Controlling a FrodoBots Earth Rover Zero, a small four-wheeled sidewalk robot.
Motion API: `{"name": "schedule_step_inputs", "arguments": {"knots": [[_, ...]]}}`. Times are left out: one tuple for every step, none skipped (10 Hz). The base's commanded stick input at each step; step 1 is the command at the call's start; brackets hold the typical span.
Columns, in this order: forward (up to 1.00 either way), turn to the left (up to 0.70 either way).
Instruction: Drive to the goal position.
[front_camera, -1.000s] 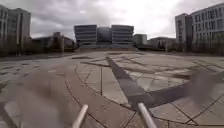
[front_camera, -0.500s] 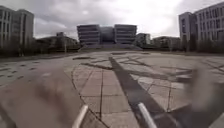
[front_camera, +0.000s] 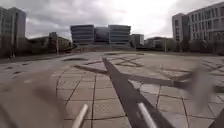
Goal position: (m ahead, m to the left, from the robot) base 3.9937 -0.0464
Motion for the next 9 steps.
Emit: {"name": "schedule_step_inputs", "arguments": {"knots": [[1.0, -0.27], [1.0, 0.0], [1.0, 0.0], [1.0, 0.0], [1.0, 0.0], [1.0, 0.0], [1.0, 0.0], [1.0, 0.0], [1.0, 0.0]]}}
